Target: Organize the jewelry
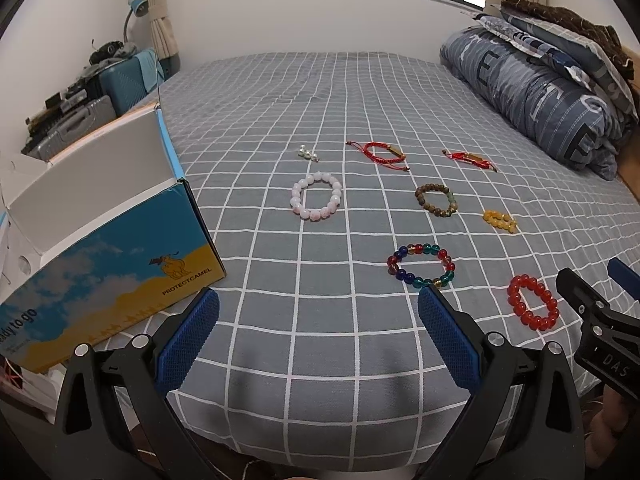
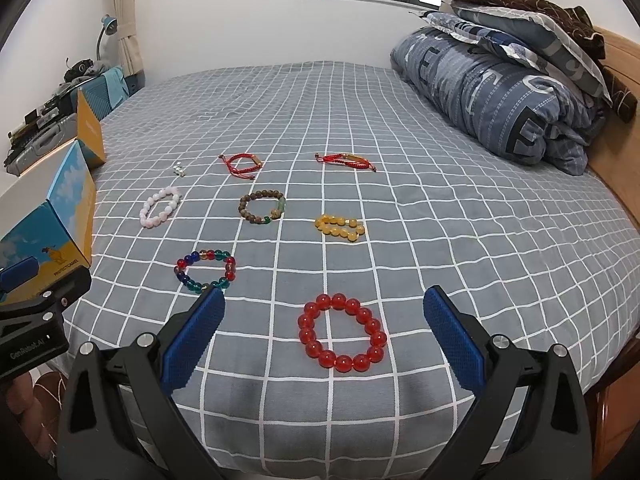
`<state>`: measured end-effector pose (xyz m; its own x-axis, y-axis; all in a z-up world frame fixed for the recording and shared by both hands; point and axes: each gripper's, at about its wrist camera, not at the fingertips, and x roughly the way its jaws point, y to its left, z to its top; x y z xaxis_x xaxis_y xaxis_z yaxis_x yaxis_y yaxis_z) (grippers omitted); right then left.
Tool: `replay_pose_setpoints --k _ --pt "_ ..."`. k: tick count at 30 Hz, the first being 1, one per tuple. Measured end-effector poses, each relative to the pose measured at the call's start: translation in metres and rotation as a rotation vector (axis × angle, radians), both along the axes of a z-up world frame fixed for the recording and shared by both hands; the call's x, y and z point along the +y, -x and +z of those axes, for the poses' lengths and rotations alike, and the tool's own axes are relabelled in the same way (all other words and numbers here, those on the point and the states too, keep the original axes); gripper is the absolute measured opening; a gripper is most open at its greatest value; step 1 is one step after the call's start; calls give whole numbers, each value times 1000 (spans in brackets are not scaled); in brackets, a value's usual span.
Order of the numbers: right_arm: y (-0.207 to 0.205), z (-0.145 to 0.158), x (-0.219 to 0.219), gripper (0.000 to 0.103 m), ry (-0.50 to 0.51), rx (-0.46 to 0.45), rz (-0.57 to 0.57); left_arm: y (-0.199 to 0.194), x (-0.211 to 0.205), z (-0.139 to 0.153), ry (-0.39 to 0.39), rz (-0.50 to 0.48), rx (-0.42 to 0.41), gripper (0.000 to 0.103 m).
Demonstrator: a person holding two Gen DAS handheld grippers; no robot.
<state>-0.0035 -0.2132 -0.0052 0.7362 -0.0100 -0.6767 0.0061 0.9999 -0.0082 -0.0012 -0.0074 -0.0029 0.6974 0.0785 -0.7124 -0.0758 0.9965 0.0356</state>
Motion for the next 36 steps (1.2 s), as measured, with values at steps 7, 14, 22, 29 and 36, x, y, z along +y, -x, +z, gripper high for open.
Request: replay_pose_setpoints --k 7,14,22,29,36 --pt "-1 0 0 96 1 2 0 0 1 -2 6 -5 5 97" --pt "-1 -1 -1 96 1 3 1 -1 1 -2 11 -3 2 97" --pt "-1 -1 0 96 2 3 1 1 1 -1 5 -3 -1 97" --pt "-1 -1 0 96 2 5 2 1 1 -1 4 -4 1 97" --pt "-1 -1 1 96 4 4 5 0 0 -1 -1 -3 3 97"
